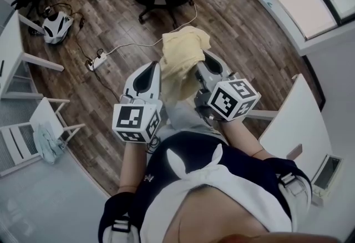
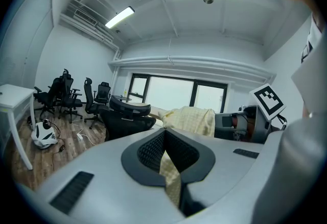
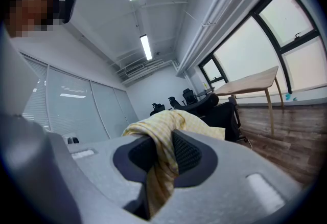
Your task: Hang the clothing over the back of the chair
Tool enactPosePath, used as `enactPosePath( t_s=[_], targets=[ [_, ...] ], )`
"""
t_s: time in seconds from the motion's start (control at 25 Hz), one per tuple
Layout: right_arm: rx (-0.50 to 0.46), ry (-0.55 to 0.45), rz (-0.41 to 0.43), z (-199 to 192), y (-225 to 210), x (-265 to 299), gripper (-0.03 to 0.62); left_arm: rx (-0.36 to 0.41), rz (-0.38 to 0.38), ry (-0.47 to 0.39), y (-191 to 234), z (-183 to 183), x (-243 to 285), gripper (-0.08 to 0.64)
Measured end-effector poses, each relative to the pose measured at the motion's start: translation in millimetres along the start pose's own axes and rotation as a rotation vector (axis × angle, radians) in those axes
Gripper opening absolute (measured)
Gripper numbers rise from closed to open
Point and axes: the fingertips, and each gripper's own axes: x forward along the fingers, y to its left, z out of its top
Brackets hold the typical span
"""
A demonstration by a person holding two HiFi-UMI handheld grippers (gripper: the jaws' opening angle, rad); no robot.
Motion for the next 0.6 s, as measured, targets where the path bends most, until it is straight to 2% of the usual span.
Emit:
enactPosePath(
  t_s=[0.6],
  targets=[
    [0.023, -0.002, 0.027, 28.8, -17.9, 98.5, 0.066, 0.016, 0.017, 0.003, 65.5, 36.3, 60.9, 0.006]
  ],
)
